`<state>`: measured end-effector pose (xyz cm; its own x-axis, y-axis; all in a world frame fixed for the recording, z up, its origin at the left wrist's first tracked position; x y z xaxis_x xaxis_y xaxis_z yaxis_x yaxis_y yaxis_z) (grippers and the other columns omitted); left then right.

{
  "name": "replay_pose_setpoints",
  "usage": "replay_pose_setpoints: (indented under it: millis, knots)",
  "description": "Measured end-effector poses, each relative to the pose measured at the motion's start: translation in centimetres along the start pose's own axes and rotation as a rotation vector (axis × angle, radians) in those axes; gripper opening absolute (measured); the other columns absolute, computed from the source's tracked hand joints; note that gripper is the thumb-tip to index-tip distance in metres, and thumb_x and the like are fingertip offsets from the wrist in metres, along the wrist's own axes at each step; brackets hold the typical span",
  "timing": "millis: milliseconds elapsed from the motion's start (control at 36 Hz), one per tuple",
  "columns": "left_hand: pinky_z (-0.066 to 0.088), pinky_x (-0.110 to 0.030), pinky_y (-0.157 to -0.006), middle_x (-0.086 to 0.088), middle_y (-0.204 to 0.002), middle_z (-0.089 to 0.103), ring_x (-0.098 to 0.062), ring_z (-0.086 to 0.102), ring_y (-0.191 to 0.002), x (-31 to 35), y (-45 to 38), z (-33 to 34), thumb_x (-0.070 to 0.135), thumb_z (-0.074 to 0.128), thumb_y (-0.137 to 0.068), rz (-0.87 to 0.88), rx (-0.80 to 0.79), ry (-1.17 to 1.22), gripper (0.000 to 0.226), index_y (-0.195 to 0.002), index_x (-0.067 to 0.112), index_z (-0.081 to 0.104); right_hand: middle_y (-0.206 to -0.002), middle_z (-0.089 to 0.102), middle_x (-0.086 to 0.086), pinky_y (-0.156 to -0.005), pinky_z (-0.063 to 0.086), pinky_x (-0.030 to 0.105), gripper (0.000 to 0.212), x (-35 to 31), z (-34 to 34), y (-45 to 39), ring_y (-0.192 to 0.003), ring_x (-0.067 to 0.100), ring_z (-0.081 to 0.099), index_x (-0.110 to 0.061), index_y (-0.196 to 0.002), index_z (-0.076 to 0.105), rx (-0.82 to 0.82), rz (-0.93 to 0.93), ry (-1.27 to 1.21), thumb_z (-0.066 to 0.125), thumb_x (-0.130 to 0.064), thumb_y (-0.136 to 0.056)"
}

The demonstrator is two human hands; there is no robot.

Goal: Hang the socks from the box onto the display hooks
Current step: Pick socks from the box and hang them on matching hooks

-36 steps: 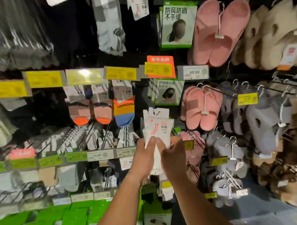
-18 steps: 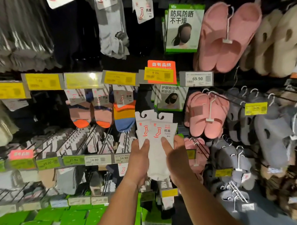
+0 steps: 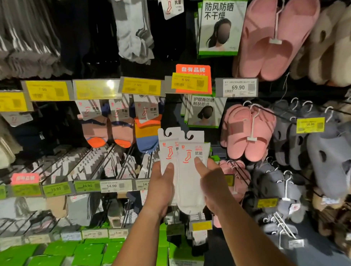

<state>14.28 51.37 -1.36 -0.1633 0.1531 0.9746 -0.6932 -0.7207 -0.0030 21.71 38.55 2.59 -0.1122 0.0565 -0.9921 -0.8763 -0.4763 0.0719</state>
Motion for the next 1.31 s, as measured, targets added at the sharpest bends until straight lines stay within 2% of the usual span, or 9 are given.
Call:
replay_pose_setpoints:
  millis: [333,472,611,778,889,1000,1083,1194,1306]
  knots:
    - [0.049,-0.054,-0.104,0.009,-0.118,0.072,-0.018,0.068,-0.113,0.0,-1.2,-1.4,0.039,0.054,-0.098,0.036,0.018,-0.028,0.027,-0.123,0.03,0.059,-0.104,0.075,0.007,-0.074,0.061,0.031,0.02,-4.5,2.2,-0.6,-0.095,0.025,0.072,-0.008,-0.109,0.067,-0.117,-0.134,-0.12,0.05,-0.018,-0.103]
    - [0.047,-0.052,-0.106,0.011,-0.121,0.071,-0.015,0.066,-0.115,0.6,-1.7,-1.5,0.042,0.054,-0.097,0.06,0.003,-0.017,0.032,-0.126,0.03,0.056,-0.076,0.075,-0.012,-0.06,0.057,0.021,0.02,-6.9,2.9,-1.1,-0.072,0.003,0.072,-0.021,-0.093,0.067,-0.128,-0.208,-0.137,0.051,-0.016,-0.103]
    - [0.049,-0.048,-0.105,0.008,-0.121,0.071,-0.014,0.067,-0.113,0.9,-2.4,-1.6,0.032,0.052,-0.103,0.066,0.023,0.003,0.023,-0.125,0.025,0.056,-0.098,0.073,-0.007,-0.084,0.06,0.033,0.015,-8.6,3.5,-1.6,-0.09,0.007,0.071,-0.02,-0.107,0.066,-0.113,-0.233,-0.133,0.051,-0.019,-0.103]
    - [0.053,-0.037,-0.098,0.005,-0.121,0.071,-0.014,0.067,-0.111,1.0,-2.7,-1.7,0.024,0.05,-0.106,0.063,0.028,0.017,0.023,-0.128,0.021,0.056,-0.096,0.07,-0.014,-0.073,0.056,0.018,0.01,-10.5,3.5,-2.6,-0.086,-0.001,0.064,-0.023,-0.107,0.062,-0.061,-0.216,-0.054,0.053,-0.026,-0.103]
    - [0.051,-0.023,-0.085,0.008,-0.118,0.071,-0.008,0.068,-0.108,0.9,-2.7,-1.6,0.022,0.049,-0.106,0.061,0.016,0.007,0.023,-0.128,0.022,0.056,-0.113,0.072,0.003,-0.098,0.053,0.045,0.024,-9.9,2.9,-3.2,-0.106,0.023,0.067,-0.01,-0.118,0.064,0.011,-0.185,-0.054,0.055,-0.024,-0.102]
    - [0.051,-0.028,-0.093,0.006,-0.12,0.071,-0.011,0.067,-0.112,0.8,-3.0,-1.8,0.022,0.05,-0.106,0.054,0.024,-0.004,0.022,-0.126,0.024,0.057,-0.112,0.073,0.008,-0.098,0.053,0.049,0.025,-9.5,2.9,-3.5,-0.106,0.028,0.068,-0.007,-0.118,0.066,-0.005,-0.177,-0.041,0.054,-0.022,-0.102]
    - [0.051,-0.032,-0.097,0.007,-0.121,0.071,-0.011,0.067,-0.112,0.9,-3.1,-2.0,0.024,0.05,-0.106,0.057,0.024,-0.02,0.023,-0.128,0.022,0.056,-0.116,0.068,0.019,-0.089,0.055,0.04,0.035,-10.0,2.7,-5.2,-0.107,0.036,0.064,-0.001,-0.117,0.062,0.077,-0.163,0.14,0.054,-0.03,-0.1]
    - [0.053,-0.016,-0.079,0.009,-0.117,0.071,-0.002,0.069,-0.101,0.9,-2.9,-1.9,0.021,0.049,-0.106,0.041,0.015,-0.001,0.021,-0.126,0.022,0.056,-0.128,0.06,0.025,-0.063,0.045,0.024,0.036,-10.1,3.5,-9.5,-0.116,0.038,0.059,0.003,-0.127,0.057,0.136,-0.104,0.314,0.053,-0.019,-0.098]
    - [0.053,-0.02,-0.086,0.005,-0.118,0.07,-0.006,0.068,-0.103,0.8,-2.5,-2.4,0.018,0.05,-0.106,0.034,0.032,-0.01,0.02,-0.125,0.016,0.055,-0.156,0.031,0.02,-0.106,0.039,0.042,0.053,-11.0,5.1,-12.4,-0.14,0.035,0.035,-0.008,-0.153,0.023,0.141,-0.133,0.849,0.033,-0.003,-0.102]
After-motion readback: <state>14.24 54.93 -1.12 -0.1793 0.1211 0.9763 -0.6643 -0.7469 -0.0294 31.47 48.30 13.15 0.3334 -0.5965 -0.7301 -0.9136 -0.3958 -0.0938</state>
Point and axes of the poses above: each hand's wrist, its own y-axis away from the middle knuckle, its own z-axis out of the palm, x = y × z, the point moved 7 cm from there along -y, towards the middle knuckle
